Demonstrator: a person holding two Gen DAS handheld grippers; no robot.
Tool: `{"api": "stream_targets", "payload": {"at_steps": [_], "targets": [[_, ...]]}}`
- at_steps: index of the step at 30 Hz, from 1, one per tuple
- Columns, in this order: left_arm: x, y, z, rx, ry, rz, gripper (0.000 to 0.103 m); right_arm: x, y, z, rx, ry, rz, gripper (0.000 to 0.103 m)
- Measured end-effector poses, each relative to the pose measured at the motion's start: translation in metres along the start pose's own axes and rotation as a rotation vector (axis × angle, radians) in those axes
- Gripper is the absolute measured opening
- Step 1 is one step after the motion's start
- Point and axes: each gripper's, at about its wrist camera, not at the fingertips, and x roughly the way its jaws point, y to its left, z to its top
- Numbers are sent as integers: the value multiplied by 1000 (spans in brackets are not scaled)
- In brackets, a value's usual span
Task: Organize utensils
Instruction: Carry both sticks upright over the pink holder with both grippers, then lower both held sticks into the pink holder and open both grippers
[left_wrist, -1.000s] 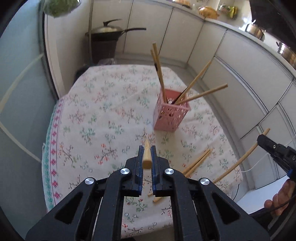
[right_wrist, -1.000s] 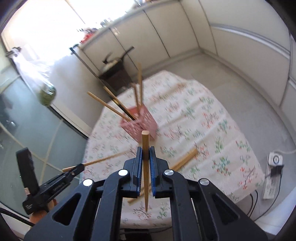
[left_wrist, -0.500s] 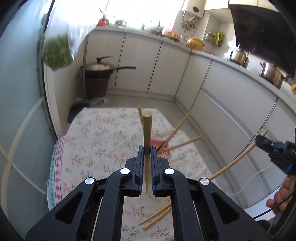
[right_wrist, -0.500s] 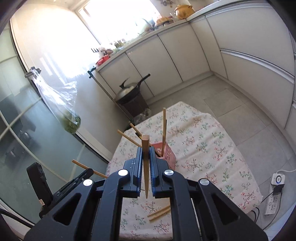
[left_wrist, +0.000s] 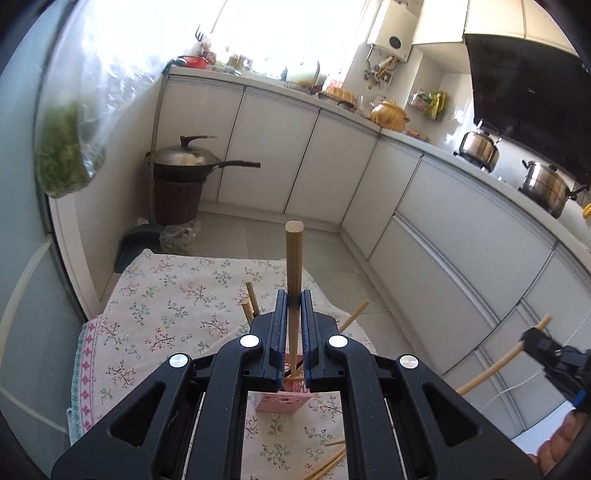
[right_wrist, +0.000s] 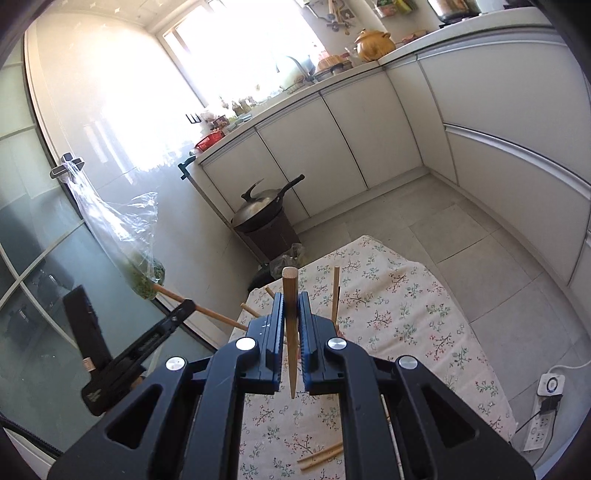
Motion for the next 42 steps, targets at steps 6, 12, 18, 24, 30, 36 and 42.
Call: {"api": "stream_targets", "payload": {"at_steps": [6, 12, 18, 24, 30, 36, 42], "targets": [[47, 11, -13, -2, 146, 13, 8, 14, -7, 8, 28, 0, -14, 8], [14, 36, 3, -128, 57, -9, 10, 21, -10, 18, 69, -28, -32, 8], [0, 53, 10, -198, 30, -13, 12, 40, -10, 36, 96, -73, -84, 8], [3, 48, 11, -184, 42, -22, 14, 75, -7, 46, 106, -68, -132, 8], [12, 29, 5, -129, 70, -51, 16, 130, -22, 28, 134, 38, -150, 13], [6, 14, 3, -83, 42, -52, 17, 113, -6, 17, 28, 6, -161, 13], [6, 3, -2, -45, 55, -40, 20, 95, 6, 6, -56, -1, -186, 18]]}}
